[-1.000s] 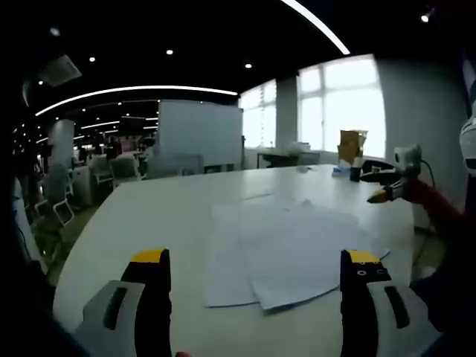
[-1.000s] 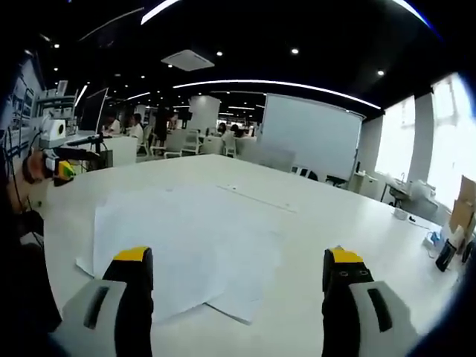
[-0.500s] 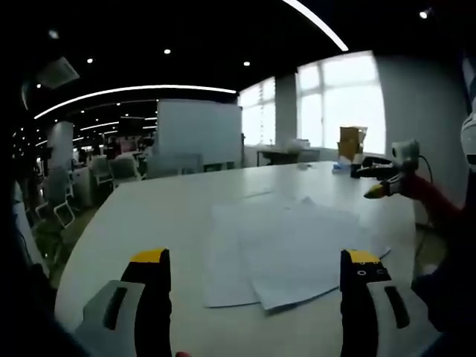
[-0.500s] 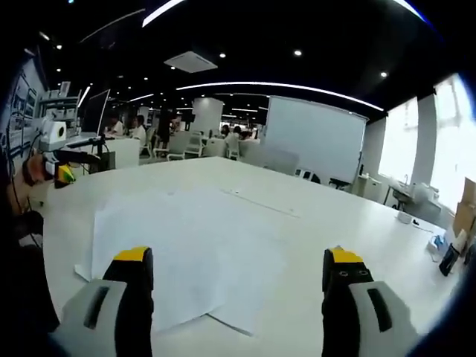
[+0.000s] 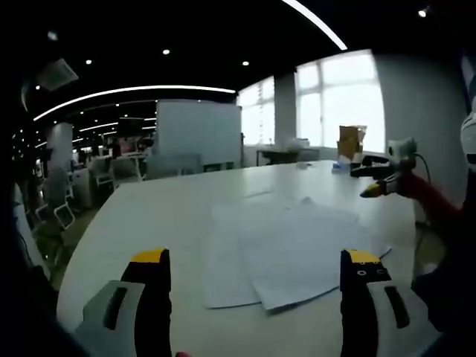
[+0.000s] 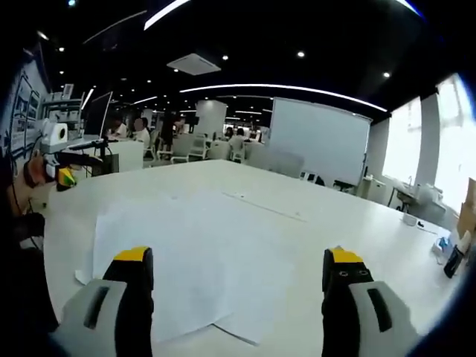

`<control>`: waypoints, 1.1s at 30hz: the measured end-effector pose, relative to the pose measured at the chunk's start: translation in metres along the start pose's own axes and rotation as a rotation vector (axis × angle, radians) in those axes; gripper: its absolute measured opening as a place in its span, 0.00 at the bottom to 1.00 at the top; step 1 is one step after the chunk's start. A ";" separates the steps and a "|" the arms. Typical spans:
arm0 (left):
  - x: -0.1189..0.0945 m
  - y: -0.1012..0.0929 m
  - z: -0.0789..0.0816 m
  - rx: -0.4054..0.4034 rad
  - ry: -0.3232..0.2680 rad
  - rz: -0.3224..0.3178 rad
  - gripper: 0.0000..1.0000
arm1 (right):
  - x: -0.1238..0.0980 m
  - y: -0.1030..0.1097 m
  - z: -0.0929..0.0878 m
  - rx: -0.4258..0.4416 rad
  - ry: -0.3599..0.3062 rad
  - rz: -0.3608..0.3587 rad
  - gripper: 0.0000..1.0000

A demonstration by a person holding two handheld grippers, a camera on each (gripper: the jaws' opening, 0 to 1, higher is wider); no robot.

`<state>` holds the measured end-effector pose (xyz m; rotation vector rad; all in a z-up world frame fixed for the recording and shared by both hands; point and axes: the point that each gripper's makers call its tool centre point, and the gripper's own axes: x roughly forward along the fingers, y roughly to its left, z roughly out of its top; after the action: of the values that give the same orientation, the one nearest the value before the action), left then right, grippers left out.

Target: Organize the stack of printing papers by aligning and flattening the scattered papers on the table

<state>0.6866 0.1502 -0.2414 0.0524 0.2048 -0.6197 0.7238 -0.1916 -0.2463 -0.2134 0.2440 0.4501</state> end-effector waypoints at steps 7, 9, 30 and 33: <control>-0.001 -0.001 0.001 0.000 -0.004 -0.002 0.97 | 0.006 0.002 0.007 0.000 -0.014 0.008 0.89; -0.001 -0.001 0.001 0.001 -0.004 -0.003 0.97 | 0.008 0.002 0.008 0.000 -0.017 0.009 0.89; -0.001 -0.009 0.005 0.023 -0.012 -0.011 0.97 | 0.017 -0.003 0.024 -0.010 -0.050 0.004 0.89; -0.001 -0.010 0.005 0.023 -0.013 -0.011 0.97 | 0.019 -0.002 0.026 -0.013 -0.054 0.007 0.89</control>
<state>0.6808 0.1418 -0.2362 0.0693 0.1855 -0.6331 0.7464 -0.1793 -0.2267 -0.2127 0.1892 0.4640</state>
